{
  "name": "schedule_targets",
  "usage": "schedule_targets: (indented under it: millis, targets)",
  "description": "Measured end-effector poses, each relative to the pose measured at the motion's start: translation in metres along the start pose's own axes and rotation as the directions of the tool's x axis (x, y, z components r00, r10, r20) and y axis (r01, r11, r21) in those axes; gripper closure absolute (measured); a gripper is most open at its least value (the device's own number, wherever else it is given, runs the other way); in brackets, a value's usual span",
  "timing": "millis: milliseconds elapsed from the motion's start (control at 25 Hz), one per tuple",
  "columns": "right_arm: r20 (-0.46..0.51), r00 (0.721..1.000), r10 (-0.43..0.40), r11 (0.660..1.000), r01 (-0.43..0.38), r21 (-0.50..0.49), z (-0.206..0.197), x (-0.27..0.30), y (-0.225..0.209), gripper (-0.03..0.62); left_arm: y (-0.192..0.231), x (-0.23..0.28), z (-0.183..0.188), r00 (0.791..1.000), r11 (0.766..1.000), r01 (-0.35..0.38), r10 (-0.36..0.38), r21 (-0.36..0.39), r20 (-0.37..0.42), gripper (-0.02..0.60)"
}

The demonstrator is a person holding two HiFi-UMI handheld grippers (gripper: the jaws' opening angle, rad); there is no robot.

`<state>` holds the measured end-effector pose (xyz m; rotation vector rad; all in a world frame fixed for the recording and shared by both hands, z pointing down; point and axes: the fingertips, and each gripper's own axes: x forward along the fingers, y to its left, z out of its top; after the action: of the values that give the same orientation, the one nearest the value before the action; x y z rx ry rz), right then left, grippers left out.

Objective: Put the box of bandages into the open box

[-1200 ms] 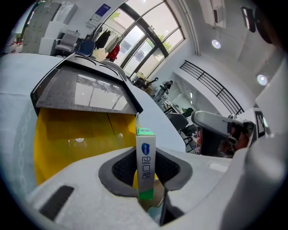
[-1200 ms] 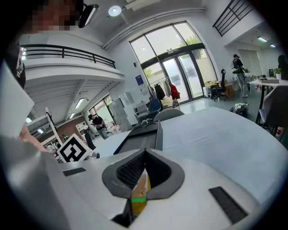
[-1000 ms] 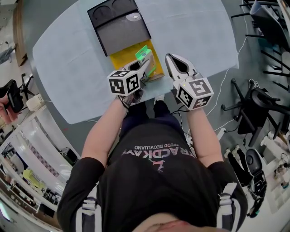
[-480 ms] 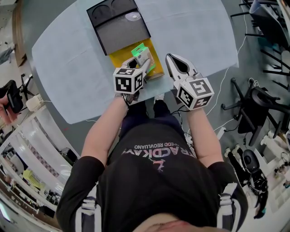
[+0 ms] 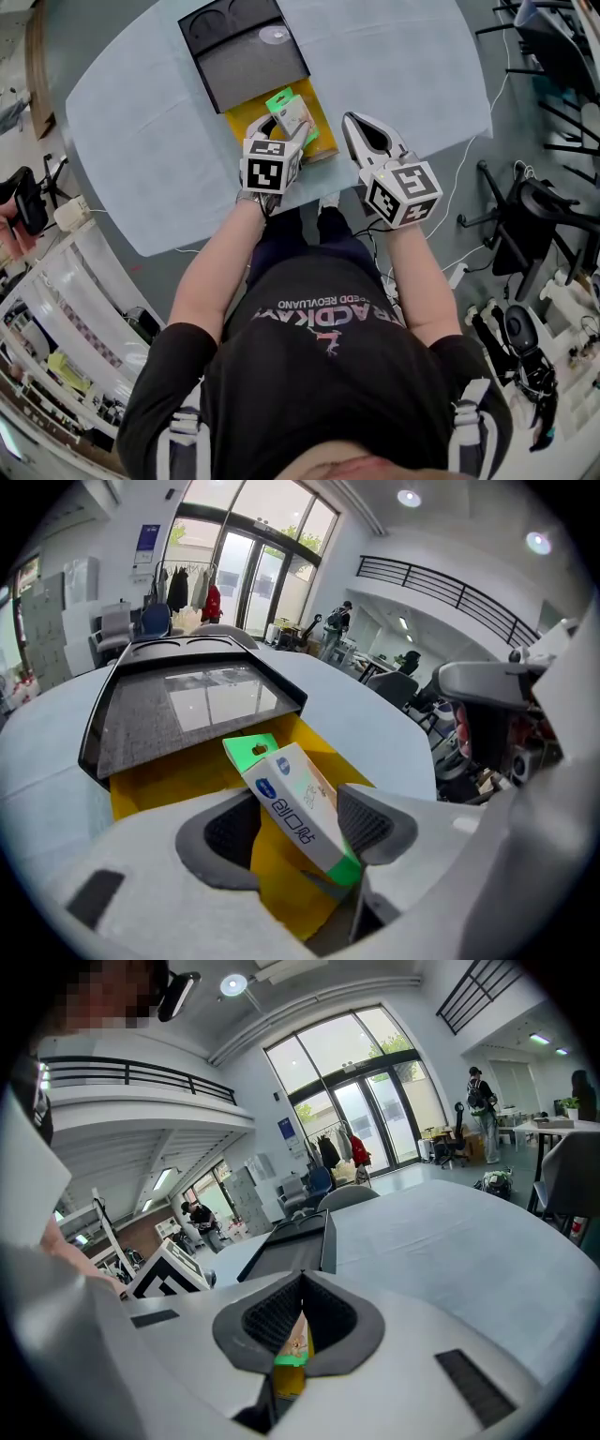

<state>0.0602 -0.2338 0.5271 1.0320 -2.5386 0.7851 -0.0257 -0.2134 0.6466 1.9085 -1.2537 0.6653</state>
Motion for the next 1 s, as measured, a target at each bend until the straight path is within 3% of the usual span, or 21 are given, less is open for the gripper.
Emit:
schedule_targets:
  millis: [480,760,1000]
  targets:
    - [-0.002,1.000,0.001,1.000,-0.001,0.005,-0.003,0.002,0.003,0.583,0.024,-0.002,-0.012,0.993,0.993,-0.112,0.114,0.044,-0.040,0.267]
    - [0.005,1.000,0.009,1.000,-0.009,0.000,-0.004,-0.002,0.007,0.583,0.023,-0.013,-0.009,0.992,0.991,-0.125,0.126,0.041,-0.015,0.267]
    - [0.022,0.999,0.030,0.999,-0.030,-0.019,0.007,-0.011,0.014,0.583,0.018,-0.031,0.007,0.988,0.989,-0.143,0.141,0.035,0.061,0.268]
